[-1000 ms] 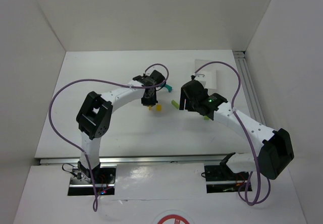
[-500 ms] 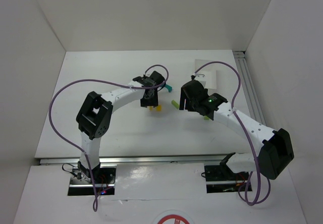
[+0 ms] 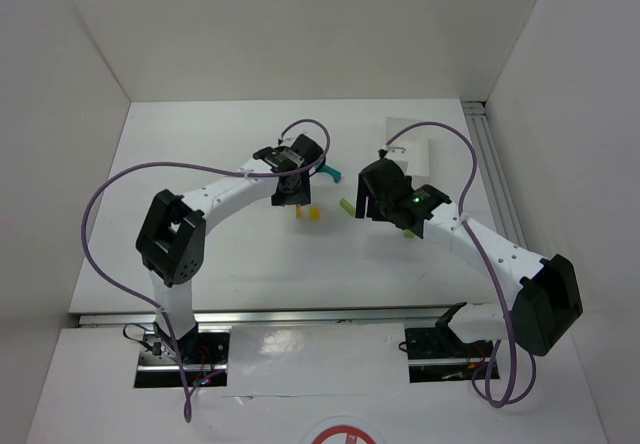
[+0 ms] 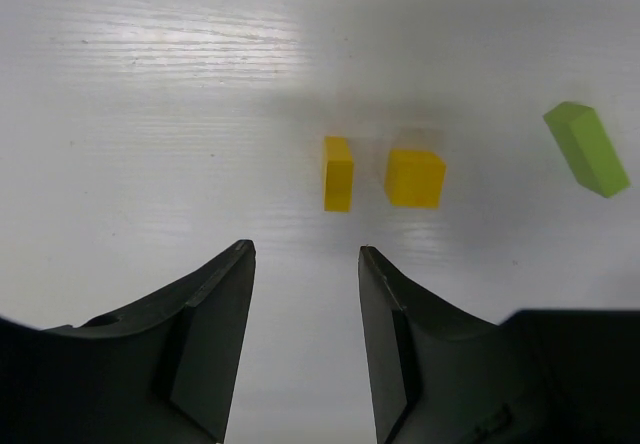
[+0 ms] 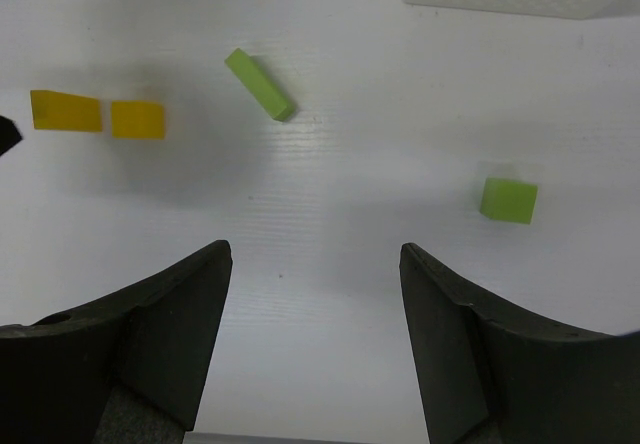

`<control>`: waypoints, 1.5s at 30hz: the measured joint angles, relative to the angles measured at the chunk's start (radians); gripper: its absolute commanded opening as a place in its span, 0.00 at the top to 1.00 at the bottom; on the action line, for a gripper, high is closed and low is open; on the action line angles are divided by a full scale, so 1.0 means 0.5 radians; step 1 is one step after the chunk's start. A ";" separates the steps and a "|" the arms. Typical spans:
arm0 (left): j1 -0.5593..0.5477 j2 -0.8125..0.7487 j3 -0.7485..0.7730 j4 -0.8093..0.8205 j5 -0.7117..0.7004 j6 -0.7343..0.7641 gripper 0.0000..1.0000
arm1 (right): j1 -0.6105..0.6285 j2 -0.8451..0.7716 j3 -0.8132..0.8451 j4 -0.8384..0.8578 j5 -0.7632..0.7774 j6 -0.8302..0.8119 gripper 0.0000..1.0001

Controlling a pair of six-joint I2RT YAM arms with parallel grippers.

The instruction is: Build the wood block tower

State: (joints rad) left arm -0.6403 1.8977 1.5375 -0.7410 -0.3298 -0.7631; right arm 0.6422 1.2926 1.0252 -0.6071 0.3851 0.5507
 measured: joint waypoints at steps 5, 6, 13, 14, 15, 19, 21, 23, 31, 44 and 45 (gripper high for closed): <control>-0.112 -0.078 0.160 -0.126 -0.118 -0.005 0.44 | 0.000 0.000 -0.009 -0.001 0.002 0.002 0.24; -0.141 -0.071 0.197 -0.137 -0.124 -0.006 0.44 | 0.001 0.000 -0.009 0.000 0.005 0.002 0.24; -0.260 0.060 0.296 -0.134 -0.058 -0.059 0.44 | 0.000 -0.087 -0.060 -0.013 0.040 0.014 0.24; -0.259 0.095 0.303 -0.132 -0.050 -0.063 0.44 | -0.002 -0.111 -0.066 -0.016 0.044 0.014 0.24; -0.256 0.137 0.310 -0.129 -0.042 -0.067 0.44 | -0.005 -0.137 -0.071 -0.018 0.047 0.017 0.24; -0.248 0.276 0.333 -0.133 -0.025 -0.110 0.44 | -0.041 -0.220 -0.075 -0.024 0.056 0.018 0.24; -0.245 0.328 0.356 -0.135 -0.026 -0.114 0.44 | -0.059 -0.240 -0.075 -0.024 0.061 0.018 0.24; -0.245 0.369 0.385 -0.131 -0.027 -0.114 0.45 | -0.072 -0.244 -0.075 -0.025 0.061 0.018 0.24; -0.245 0.439 0.448 -0.123 -0.055 -0.165 0.43 | -0.090 -0.244 -0.077 -0.029 0.054 0.001 0.24; -0.245 0.499 0.449 -0.112 -0.096 -0.172 0.37 | -0.094 -0.234 -0.077 -0.029 0.034 -0.034 0.24; -0.245 0.507 0.449 -0.111 -0.096 -0.172 0.37 | -0.094 -0.231 -0.077 -0.029 0.033 -0.035 0.24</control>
State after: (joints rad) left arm -0.7628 2.1509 1.7618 -0.7967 -0.3779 -0.8490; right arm 0.5953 1.1770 0.9867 -0.6216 0.4015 0.5331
